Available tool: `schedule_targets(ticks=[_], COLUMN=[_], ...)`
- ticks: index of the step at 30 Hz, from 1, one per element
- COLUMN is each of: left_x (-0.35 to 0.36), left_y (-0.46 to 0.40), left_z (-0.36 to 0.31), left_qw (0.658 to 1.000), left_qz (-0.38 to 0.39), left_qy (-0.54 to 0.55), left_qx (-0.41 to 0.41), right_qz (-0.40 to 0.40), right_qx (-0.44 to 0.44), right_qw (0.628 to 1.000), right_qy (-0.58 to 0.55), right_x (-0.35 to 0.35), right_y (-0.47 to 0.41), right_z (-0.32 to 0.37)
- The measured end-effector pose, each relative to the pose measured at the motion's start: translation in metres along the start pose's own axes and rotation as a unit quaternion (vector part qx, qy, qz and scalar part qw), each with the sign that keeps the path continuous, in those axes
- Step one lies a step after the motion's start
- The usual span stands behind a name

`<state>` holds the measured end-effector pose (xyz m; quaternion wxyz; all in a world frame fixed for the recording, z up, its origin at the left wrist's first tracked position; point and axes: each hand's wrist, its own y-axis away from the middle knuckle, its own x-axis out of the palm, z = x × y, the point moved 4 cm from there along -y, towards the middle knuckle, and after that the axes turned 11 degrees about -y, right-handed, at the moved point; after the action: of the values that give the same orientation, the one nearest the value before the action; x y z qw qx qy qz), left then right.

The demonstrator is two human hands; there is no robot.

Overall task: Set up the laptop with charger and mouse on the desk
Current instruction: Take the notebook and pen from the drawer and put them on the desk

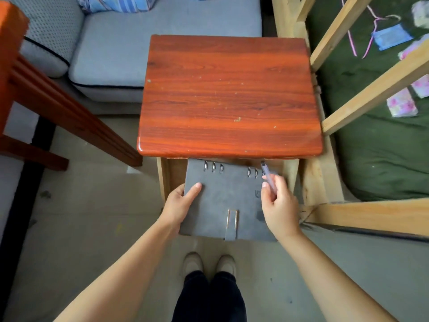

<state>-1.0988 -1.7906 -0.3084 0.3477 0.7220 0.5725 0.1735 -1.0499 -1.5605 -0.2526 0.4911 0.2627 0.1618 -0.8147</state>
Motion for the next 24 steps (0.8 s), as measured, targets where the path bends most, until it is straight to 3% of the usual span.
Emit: schedule_targets(ticks=[4,6,8,10,12,14,16,21,24], left_x=[-0.016,-0.009,0.006,0.024,0.04,0.05,0.051,0.041,0.04], left_y=[0.045,0.06,0.063,0.058,0.049,0.037,0.023,0.003,0.012], left_z=[0.002,0.013,0.03,0.052,0.075,0.092,0.103,0.092,0.086], left_qw=[0.987,0.966,0.924,0.873,0.839,0.81,0.787,0.744,0.719], left_qz=[0.099,0.169,0.208,0.239,0.255,0.253,0.234,0.164,0.15], left_qy=[-0.118,-0.189,-0.314,-0.417,-0.471,-0.518,-0.557,-0.621,-0.645], left_qx=[0.047,0.05,0.063,0.079,0.092,0.107,0.123,0.183,0.21], right_qz=[-0.018,-0.043,-0.063,-0.086,-0.113,-0.136,-0.145,-0.156,-0.162], right_qx=[0.088,0.19,0.344,0.489,0.571,0.6,0.604,0.585,0.565], right_qw=[0.993,0.972,0.911,0.824,0.743,0.666,0.618,0.575,0.577], right_qy=[-0.071,-0.131,-0.216,-0.272,-0.331,-0.422,-0.482,-0.551,-0.567], right_x=[-0.016,-0.015,-0.002,0.017,0.038,0.059,0.073,0.08,0.073], right_y=[0.015,0.031,0.055,0.08,0.096,0.101,0.094,0.072,0.074], right_z=[-0.002,-0.019,-0.046,-0.07,-0.085,-0.091,-0.094,-0.087,-0.081])
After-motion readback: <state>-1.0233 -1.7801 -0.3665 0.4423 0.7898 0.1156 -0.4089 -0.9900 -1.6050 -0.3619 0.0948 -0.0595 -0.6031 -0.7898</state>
